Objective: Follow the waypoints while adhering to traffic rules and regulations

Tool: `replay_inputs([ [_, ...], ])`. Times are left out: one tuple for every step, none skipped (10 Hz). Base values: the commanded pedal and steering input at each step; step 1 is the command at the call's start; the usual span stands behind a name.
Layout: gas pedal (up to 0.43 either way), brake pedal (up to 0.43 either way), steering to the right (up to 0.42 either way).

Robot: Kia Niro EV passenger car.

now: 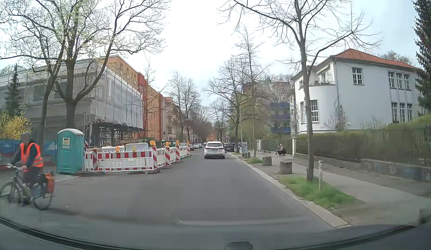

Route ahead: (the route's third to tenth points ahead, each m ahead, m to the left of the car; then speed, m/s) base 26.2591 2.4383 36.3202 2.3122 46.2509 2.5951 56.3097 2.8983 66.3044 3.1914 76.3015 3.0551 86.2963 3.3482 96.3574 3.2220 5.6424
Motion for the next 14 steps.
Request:
replay_inputs([
  [0.110, 0.000, -0.002],
  [0.110, 0.000, -0.002],
  [0.067, 0.000, -0.003],
  [0.059, 0.000, -0.003],
  [0.059, 0.000, -0.002],
  [0.059, 0.000, -0.002],
  [0.059, 0.000, -0.002],
  [0.059, 0.000, -0.002],
  [0.059, 0.000, -0.003],
  [0.059, 0.000, -0.003],
  [0.059, 0.000, -0.003],
  [0.059, 0.000, -0.005],
  [0.059, 0.000, -0.006],
  [0.059, 0.000, -0.006],
])
